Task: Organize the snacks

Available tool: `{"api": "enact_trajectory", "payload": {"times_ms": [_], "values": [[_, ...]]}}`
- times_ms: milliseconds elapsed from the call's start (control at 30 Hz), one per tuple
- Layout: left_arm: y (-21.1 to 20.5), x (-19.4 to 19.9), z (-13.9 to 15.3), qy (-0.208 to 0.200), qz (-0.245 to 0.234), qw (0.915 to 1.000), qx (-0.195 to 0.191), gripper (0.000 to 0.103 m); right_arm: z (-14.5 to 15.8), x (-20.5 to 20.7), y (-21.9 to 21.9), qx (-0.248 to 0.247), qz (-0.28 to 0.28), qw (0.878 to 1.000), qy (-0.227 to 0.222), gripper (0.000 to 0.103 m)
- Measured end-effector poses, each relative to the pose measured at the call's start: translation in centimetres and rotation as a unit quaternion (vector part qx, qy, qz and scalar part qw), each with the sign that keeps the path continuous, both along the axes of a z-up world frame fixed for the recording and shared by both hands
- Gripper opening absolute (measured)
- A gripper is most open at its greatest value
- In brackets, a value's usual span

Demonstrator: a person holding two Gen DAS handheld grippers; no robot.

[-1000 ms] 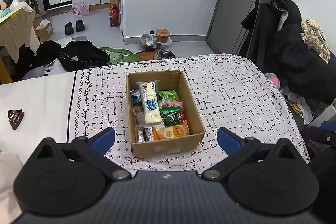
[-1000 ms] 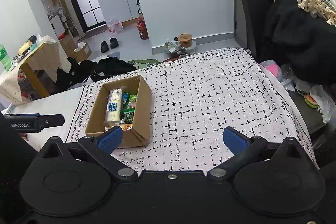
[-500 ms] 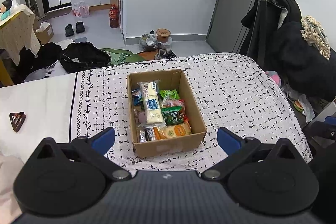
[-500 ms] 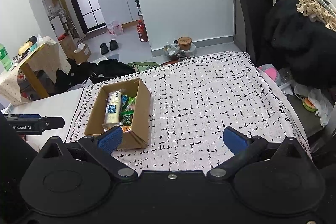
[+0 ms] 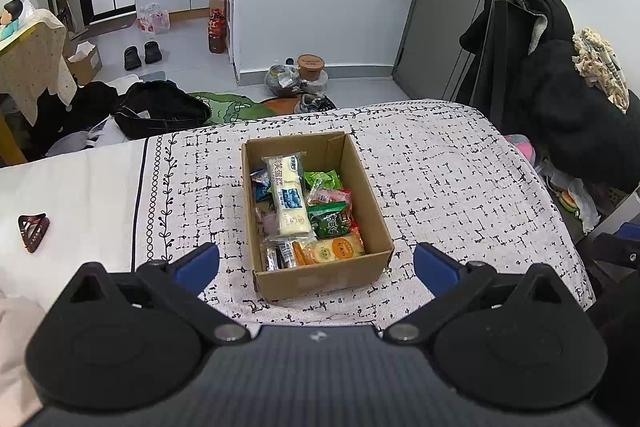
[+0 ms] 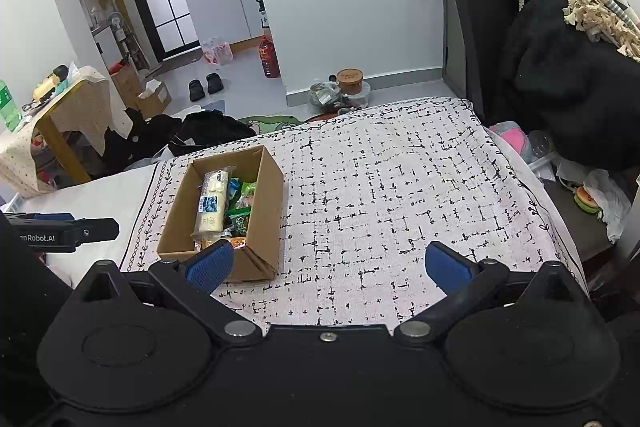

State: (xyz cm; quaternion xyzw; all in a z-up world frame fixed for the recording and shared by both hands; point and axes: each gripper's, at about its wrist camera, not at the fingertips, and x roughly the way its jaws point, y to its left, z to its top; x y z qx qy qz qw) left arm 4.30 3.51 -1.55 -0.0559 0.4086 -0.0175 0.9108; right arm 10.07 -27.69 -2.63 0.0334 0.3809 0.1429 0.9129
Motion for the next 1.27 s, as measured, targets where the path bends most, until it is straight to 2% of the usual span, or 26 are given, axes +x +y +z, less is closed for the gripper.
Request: {"api": "enact_trajectory", "payload": {"times_ms": [1267], "values": [[0.12, -0.21, 0.01, 0.001, -0.001, 1.0, 0.006, 0.103, -0.51, -0.02, -0.56, -0.008, -0.008, 1.0, 0.0, 0.103]]}}
